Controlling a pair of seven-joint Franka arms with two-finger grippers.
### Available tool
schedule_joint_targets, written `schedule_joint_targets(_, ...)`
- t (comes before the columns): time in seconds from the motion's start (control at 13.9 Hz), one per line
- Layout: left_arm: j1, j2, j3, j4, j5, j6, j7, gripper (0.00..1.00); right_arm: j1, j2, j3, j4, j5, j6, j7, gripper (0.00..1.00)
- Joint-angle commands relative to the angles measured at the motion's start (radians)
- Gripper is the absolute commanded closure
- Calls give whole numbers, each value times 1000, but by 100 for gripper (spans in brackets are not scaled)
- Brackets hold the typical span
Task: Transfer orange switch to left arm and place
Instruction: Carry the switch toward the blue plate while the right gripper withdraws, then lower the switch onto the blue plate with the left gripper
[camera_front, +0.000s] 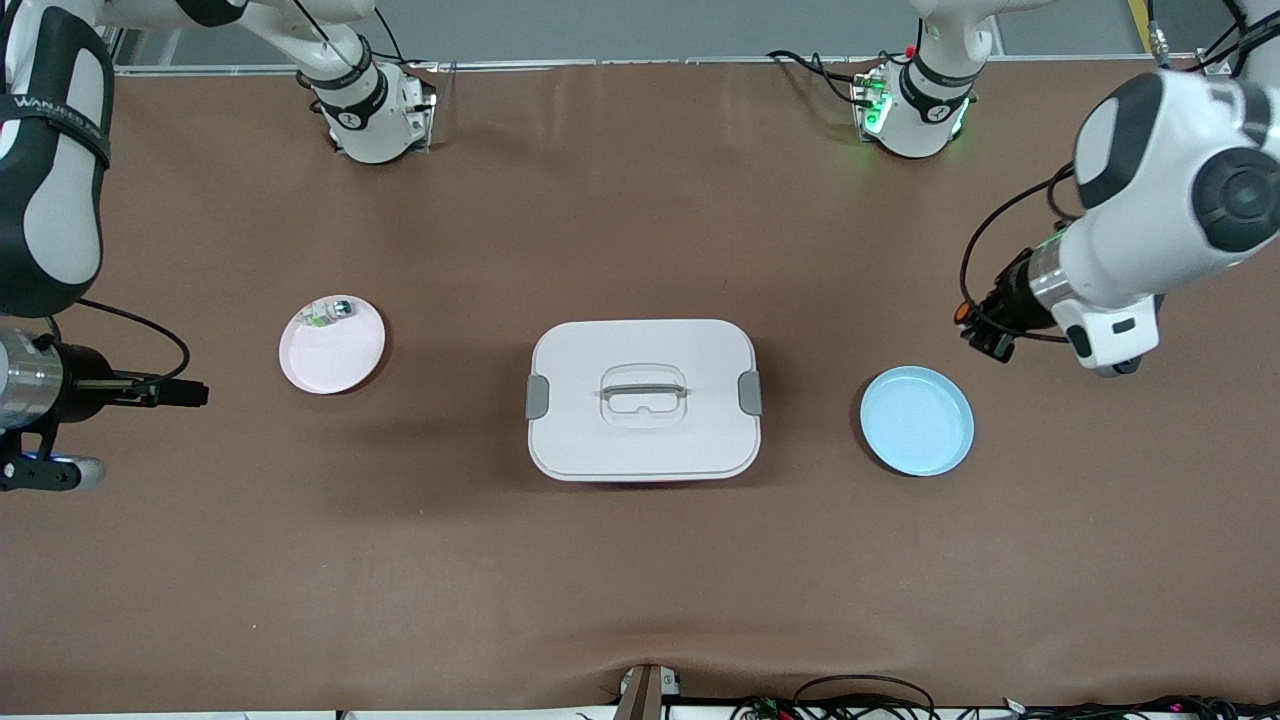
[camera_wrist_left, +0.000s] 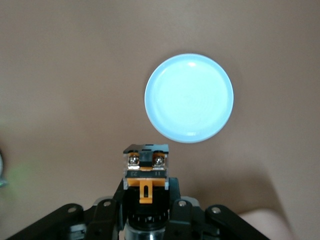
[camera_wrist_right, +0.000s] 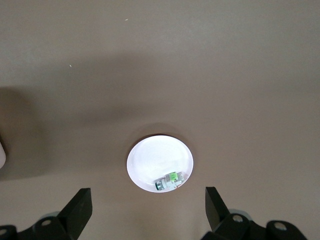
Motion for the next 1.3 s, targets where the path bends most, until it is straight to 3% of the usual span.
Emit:
schedule_joint_targets(0.0,2,-28,-5,-120,27,111,-102,100,-13,-49,13,-11,-19,-12,1,0)
schedule_joint_targets(0.22,9,-28,-5,-193,27,226,-159,100,-10,-98,-7,-11,-20,-12,1,0)
schedule_joint_targets(0.58,25,-25,-2,-304,27,377,-205,100,20,-147,-1,-14,-118,-67,-1,0)
schedule_joint_targets(0.87,26,22,1,-350,28,500,-236,100,13,-161,-4,-11,-119,-35,9,0)
schedule_joint_targets(1.23,52,139,6,-353,241,610,-380,100,31,-164,10,-9,-114,-18,-7,0)
